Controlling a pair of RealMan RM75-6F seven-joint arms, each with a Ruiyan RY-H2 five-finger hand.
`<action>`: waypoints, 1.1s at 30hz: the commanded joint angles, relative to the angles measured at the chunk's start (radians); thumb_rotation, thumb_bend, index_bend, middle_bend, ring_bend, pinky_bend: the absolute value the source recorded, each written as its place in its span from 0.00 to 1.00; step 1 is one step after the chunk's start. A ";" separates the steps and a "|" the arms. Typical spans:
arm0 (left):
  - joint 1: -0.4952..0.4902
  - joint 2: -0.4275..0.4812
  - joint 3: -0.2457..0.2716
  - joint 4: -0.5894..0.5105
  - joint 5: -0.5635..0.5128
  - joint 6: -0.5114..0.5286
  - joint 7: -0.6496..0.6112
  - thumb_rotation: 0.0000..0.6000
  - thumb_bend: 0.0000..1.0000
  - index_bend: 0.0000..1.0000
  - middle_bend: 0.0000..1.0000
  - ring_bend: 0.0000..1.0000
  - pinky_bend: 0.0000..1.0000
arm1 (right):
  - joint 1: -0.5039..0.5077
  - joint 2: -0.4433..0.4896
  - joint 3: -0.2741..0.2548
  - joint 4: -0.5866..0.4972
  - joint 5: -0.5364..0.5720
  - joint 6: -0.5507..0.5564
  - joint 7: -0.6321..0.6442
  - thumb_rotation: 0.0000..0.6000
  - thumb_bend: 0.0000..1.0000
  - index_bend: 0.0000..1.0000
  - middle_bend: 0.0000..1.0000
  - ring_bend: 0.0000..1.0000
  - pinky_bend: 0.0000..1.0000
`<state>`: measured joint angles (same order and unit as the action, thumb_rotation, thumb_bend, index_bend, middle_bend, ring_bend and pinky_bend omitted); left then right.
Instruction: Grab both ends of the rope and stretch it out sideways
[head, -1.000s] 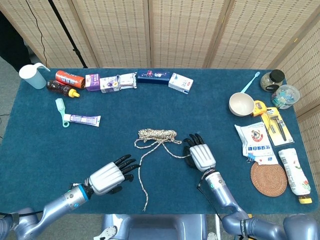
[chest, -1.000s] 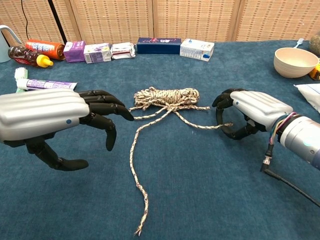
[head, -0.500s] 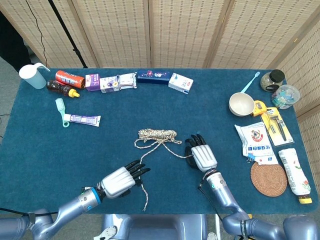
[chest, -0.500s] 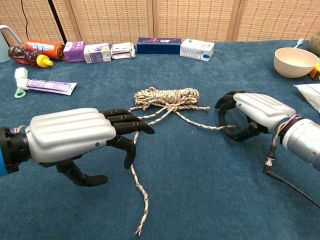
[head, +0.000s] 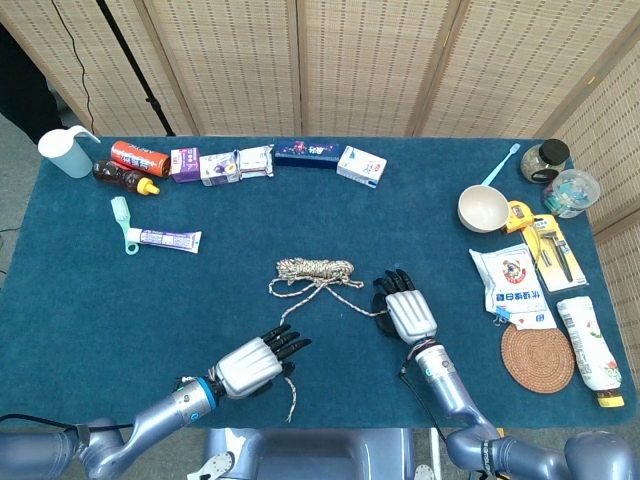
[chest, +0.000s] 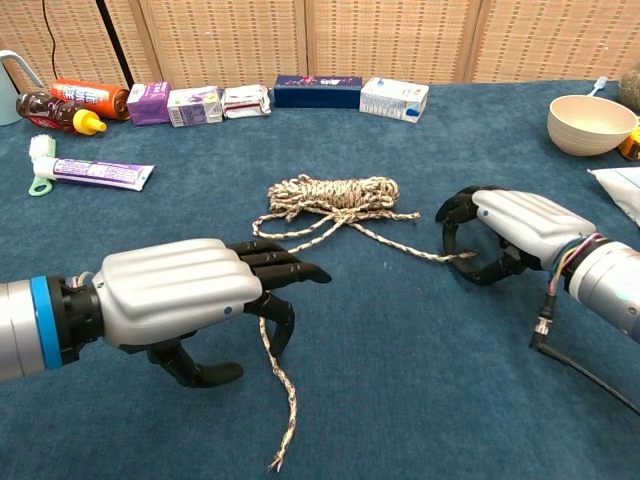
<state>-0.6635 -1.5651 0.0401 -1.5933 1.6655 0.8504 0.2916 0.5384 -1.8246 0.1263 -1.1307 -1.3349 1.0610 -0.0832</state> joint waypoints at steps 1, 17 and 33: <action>-0.008 -0.012 0.001 0.007 -0.012 -0.010 0.010 1.00 0.35 0.44 0.04 0.01 0.00 | -0.002 0.000 0.000 0.006 0.001 -0.001 0.005 1.00 0.51 0.57 0.21 0.09 0.00; -0.039 -0.071 -0.009 0.038 -0.075 -0.033 0.045 1.00 0.35 0.44 0.04 0.01 0.00 | -0.004 -0.005 0.001 0.039 -0.005 -0.013 0.042 1.00 0.51 0.57 0.22 0.09 0.00; -0.066 -0.114 -0.020 0.050 -0.132 -0.056 0.087 1.00 0.35 0.44 0.04 0.00 0.00 | -0.005 -0.001 0.003 0.055 -0.011 -0.019 0.072 1.00 0.51 0.57 0.22 0.10 0.00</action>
<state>-0.7275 -1.6752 0.0214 -1.5447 1.5376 0.7965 0.3760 0.5338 -1.8263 0.1287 -1.0761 -1.3454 1.0422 -0.0112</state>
